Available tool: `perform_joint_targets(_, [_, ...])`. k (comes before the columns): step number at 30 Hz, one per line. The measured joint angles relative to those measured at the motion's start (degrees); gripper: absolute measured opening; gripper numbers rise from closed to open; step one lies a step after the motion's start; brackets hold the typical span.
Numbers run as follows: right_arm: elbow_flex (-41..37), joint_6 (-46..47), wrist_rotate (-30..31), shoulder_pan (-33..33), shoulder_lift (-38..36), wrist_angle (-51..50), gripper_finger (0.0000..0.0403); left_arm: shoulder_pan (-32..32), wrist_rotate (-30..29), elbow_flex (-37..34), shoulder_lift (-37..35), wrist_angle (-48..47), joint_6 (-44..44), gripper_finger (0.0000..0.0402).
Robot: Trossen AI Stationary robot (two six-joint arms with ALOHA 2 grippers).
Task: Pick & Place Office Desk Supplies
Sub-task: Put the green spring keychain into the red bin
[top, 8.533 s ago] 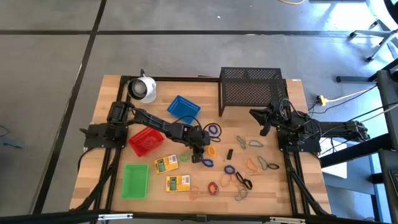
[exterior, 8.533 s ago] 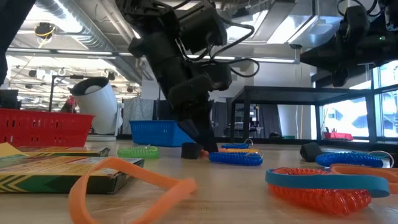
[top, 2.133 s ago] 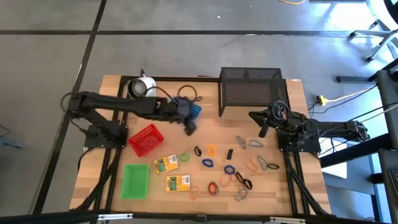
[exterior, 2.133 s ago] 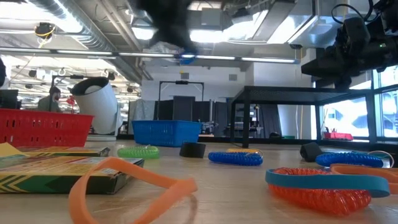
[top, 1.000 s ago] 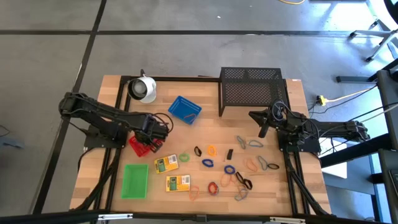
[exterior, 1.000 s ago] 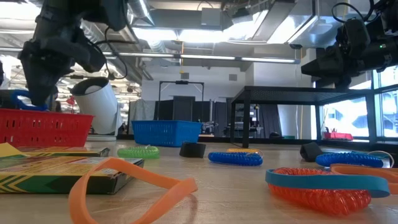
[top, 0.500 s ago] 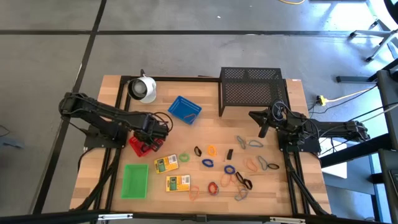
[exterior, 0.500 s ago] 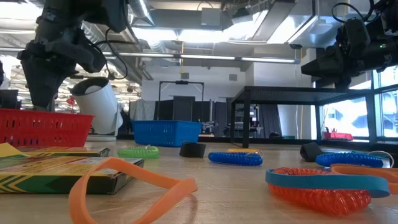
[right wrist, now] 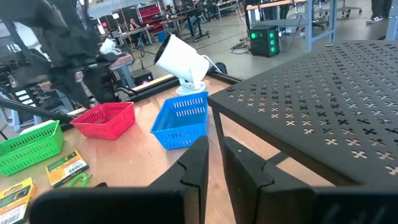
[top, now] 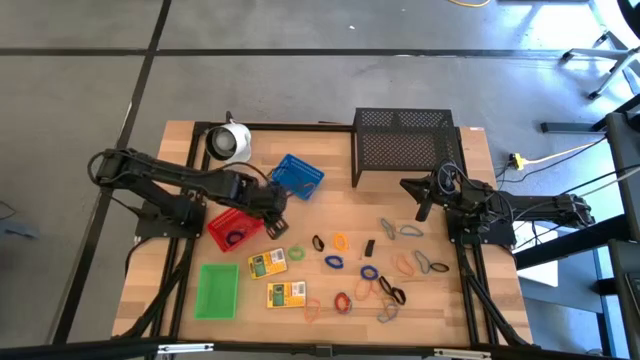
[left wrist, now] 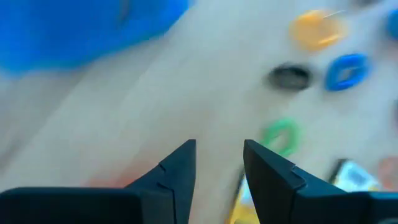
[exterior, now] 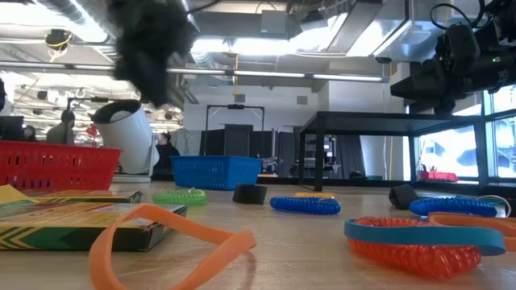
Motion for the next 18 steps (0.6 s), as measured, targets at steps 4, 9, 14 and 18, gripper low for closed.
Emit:
perform_joint_targets(4, [0.0, 0.0, -0.02, -0.01, 0.0, 0.0, 0.005, -0.47, 0.16, 0.01, 2.79, 11.68, 10.54, 0.0135])
perform_joint_targets(9, [0.0, 0.28, -0.02, 0.01, 0.0, 0.09, 0.005, -0.56, 3.14, 0.01, 8.64, 20.53, 18.0, 0.0141])
perform_joint_targets(14, [0.0, 3.12, -0.04, 0.01, 0.0, 0.11, 0.005, -1.67, 8.82, -0.03, 15.23, 22.04, 23.48, 0.0139])
perform_joint_targets(18, [0.0, 5.37, -0.02, -0.01, -0.01, 0.25, 0.005, -2.07, 10.44, -0.05, 18.97, 22.15, 28.92, 0.0139])
